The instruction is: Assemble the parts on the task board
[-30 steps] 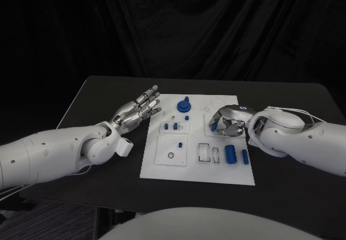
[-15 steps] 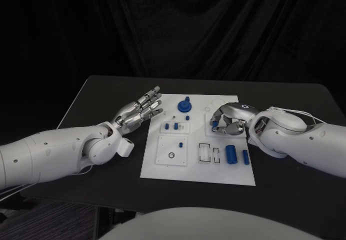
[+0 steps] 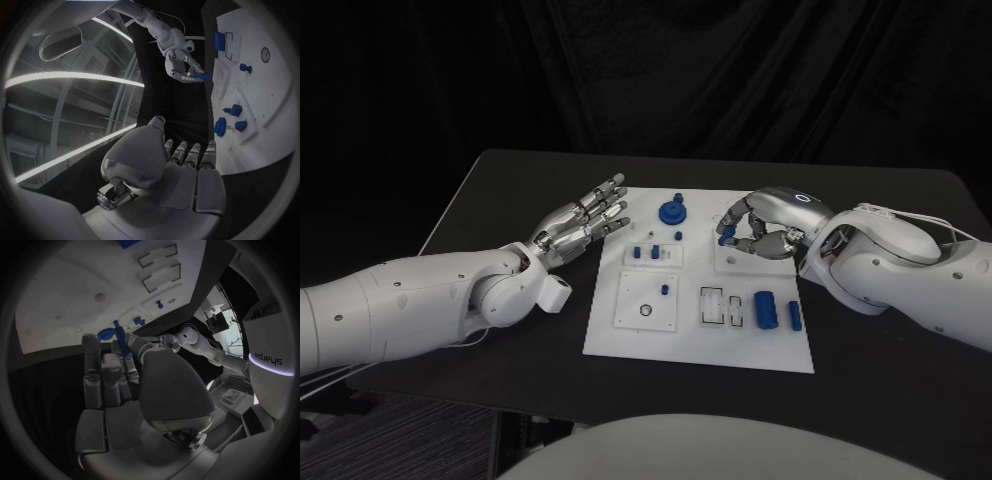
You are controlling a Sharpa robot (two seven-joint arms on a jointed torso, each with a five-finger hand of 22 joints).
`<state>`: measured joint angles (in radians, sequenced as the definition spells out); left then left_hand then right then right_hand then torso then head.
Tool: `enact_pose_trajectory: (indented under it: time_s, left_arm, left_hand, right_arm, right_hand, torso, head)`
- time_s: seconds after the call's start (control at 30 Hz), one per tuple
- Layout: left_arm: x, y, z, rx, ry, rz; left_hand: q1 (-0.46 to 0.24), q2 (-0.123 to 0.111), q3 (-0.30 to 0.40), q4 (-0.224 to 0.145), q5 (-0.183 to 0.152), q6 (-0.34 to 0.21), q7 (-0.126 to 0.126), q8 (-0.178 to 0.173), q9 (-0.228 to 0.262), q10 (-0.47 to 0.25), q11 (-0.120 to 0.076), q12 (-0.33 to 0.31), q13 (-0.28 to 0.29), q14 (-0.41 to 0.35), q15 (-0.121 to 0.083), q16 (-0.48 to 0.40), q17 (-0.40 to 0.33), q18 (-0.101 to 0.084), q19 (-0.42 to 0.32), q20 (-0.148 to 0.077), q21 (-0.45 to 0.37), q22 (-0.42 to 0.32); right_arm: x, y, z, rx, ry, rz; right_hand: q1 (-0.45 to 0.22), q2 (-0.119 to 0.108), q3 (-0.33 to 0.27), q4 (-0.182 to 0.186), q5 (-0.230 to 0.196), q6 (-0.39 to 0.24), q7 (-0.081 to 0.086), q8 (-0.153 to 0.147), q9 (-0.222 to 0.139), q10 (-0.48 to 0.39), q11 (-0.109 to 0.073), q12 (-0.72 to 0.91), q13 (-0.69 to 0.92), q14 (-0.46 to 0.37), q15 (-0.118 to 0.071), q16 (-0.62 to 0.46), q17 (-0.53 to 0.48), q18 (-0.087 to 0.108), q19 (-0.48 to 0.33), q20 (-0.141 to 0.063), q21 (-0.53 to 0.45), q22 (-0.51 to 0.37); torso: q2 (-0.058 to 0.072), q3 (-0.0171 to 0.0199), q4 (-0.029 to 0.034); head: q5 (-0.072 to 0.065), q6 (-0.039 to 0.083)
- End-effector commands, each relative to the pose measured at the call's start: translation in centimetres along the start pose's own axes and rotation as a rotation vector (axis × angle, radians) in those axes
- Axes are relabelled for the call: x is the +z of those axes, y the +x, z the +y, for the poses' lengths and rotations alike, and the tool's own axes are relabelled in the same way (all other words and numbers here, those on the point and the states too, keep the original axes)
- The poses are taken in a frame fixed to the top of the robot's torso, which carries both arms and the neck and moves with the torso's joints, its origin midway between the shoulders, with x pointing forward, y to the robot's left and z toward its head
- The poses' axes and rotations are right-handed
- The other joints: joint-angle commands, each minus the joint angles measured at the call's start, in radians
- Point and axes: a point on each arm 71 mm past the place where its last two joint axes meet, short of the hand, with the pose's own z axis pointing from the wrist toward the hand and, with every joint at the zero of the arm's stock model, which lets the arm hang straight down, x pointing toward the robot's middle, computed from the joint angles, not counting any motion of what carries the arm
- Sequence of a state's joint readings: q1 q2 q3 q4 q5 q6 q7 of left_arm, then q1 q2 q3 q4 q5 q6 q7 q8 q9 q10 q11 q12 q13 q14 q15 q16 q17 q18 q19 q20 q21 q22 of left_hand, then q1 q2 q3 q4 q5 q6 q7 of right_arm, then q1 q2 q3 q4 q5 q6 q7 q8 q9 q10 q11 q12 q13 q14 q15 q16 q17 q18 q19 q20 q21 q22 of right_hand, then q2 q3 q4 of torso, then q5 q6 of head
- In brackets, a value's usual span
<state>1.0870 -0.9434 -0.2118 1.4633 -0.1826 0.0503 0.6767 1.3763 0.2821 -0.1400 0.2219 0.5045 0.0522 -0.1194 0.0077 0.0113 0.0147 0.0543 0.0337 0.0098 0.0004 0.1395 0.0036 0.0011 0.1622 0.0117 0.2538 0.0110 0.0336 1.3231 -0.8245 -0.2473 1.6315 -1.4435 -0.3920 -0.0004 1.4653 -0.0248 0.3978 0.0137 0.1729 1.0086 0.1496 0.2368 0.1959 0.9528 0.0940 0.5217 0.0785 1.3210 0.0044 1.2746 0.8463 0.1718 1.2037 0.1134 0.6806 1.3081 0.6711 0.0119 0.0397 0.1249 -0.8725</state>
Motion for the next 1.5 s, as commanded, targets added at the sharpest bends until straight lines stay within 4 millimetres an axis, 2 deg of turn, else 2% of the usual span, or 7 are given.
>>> enact_pose_trajectory:
  time_s: [0.03, 0.57, 0.77, 0.93, 1.17, 1.33, 1.5]
  left_arm:
    - [-0.1, 0.1, -0.4, -0.011, 0.059, 0.011]
    - [0.1, 0.2, -0.3, -0.011, 0.063, 0.013]
    - [0.3, 0.3, -0.3, -0.012, 0.068, 0.016]
    - [0.4, 0.3, -0.3, -0.011, 0.071, 0.017]
    - [0.5, 0.5, -0.2, -0.014, 0.073, 0.022]
    - [0.5, 0.5, -0.2, -0.015, 0.072, 0.022]
    - [0.6, 0.6, -0.2, -0.017, 0.071, 0.024]
  left_hand:
    - [0.006, 0.002, 0.003, -0.005, 0.005, 0.000, 0.005, 0.006, 0.001, 0.000, 0.006, 0.005, 0.002, 0.000, 0.007, -0.004, -0.001, 0.017, 0.003, 0.007, 0.001, 0.001]
    - [0.000, 0.007, 0.014, -0.004, 0.007, 0.006, 0.020, 0.008, 0.002, 0.003, 0.012, 0.011, 0.003, 0.000, 0.007, -0.004, -0.001, 0.017, 0.003, 0.008, 0.001, 0.001]
    - [-0.001, 0.007, 0.016, -0.004, 0.007, 0.008, 0.022, 0.008, 0.002, 0.004, 0.012, 0.012, 0.003, 0.000, 0.007, -0.004, -0.001, 0.017, 0.003, 0.008, 0.001, 0.001]
    - [-0.003, 0.007, 0.018, -0.003, 0.007, 0.009, 0.025, 0.009, 0.003, 0.004, 0.013, 0.013, 0.004, 0.000, 0.007, -0.004, -0.001, 0.017, 0.004, 0.008, 0.002, 0.001]
    - [-0.003, 0.007, 0.021, -0.004, 0.008, 0.010, 0.028, 0.009, 0.003, 0.004, 0.014, 0.013, 0.004, 0.000, 0.008, -0.004, -0.001, 0.017, 0.004, 0.008, 0.002, 0.002]
    - [-0.004, 0.007, 0.023, -0.004, 0.009, 0.010, 0.030, 0.009, 0.003, 0.004, 0.015, 0.014, 0.004, 0.000, 0.008, -0.004, -0.001, 0.017, 0.005, 0.008, 0.002, 0.003]
    - [-0.004, 0.007, 0.026, -0.004, 0.009, 0.011, 0.033, 0.009, 0.003, 0.005, 0.016, 0.015, 0.004, 0.000, 0.010, -0.004, -0.001, 0.017, 0.005, 0.009, 0.002, 0.003]
  right_arm:
    - [0.0, -0.3, 1.6, -0.006, -0.062, -0.011]
    - [2.7, 4.4, 8.9, -0.100, -0.294, 0.132]
    - [3.5, 6.5, 9.7, -0.123, -0.298, 0.180]
    - [3.9, 7.8, 10.1, -0.134, -0.297, 0.210]
    - [4.3, 9.2, 10.1, -0.147, -0.285, 0.254]
    - [4.3, 9.6, 10.0, -0.146, -0.278, 0.263]
    - [4.3, 9.8, 9.9, -0.144, -0.275, 0.263]
  right_hand:
    - [0.020, 0.015, 0.004, -0.004, 0.000, 0.017, -0.012, 0.002, 0.061, 0.026, -0.016, -0.007, -0.002, 0.008, -0.003, 0.000, 0.008, -0.015, 0.005, -0.007, 0.013, 0.056]
    - [0.010, -0.002, 0.001, -0.012, -0.030, 0.010, -0.012, -0.002, 0.082, 0.045, -0.018, -0.038, -0.004, 0.067, -0.005, 0.053, 0.120, -0.031, 0.062, -0.009, 0.118, 0.079]
    - [0.007, -0.006, -0.002, -0.014, -0.032, 0.009, -0.013, -0.006, 0.090, 0.051, -0.018, -0.053, -0.004, 0.094, -0.005, 0.083, 0.184, -0.041, 0.090, -0.010, 0.177, 0.092]
    - [0.008, -0.009, -0.004, -0.018, -0.034, 0.010, -0.014, -0.006, 0.094, 0.059, -0.020, -0.055, -0.003, 0.096, -0.006, 0.085, 0.186, -0.041, 0.094, -0.011, 0.182, 0.093]
    - [0.009, -0.012, -0.005, -0.021, -0.034, 0.008, -0.014, -0.009, 0.098, 0.065, -0.021, -0.062, -0.002, 0.109, -0.008, 0.100, 0.219, -0.047, 0.110, -0.012, 0.217, 0.100]
    - [0.008, -0.014, -0.005, -0.021, -0.036, 0.007, -0.014, -0.010, 0.099, 0.065, -0.021, -0.063, -0.002, 0.109, -0.008, 0.099, 0.216, -0.046, 0.109, -0.012, 0.213, 0.099]
    - [0.008, -0.013, -0.005, -0.021, -0.036, 0.007, -0.014, -0.011, 0.099, 0.065, -0.021, -0.064, -0.002, 0.109, -0.008, 0.099, 0.216, -0.046, 0.109, -0.012, 0.214, 0.099]
  torso:
    - [0.001, 0.0017, -0.0011]
    - [-0.001, -0.0021, -0.0007]
    - [-0.003, -0.0018, 0.0048]
    - [-0.003, -0.0015, 0.0016]
    - [-0.001, -0.0021, 0.0052]
    - [0.000, -0.0016, -0.0015]
    - [0.001, -0.0012, 0.0015]
  head:
    - [0.003, 0.000]
    - [0.033, 0.000]
    - [0.033, 0.000]
    - [0.032, 0.000]
    - [0.033, 0.000]
    - [0.041, 0.000]
    - [0.036, 0.000]
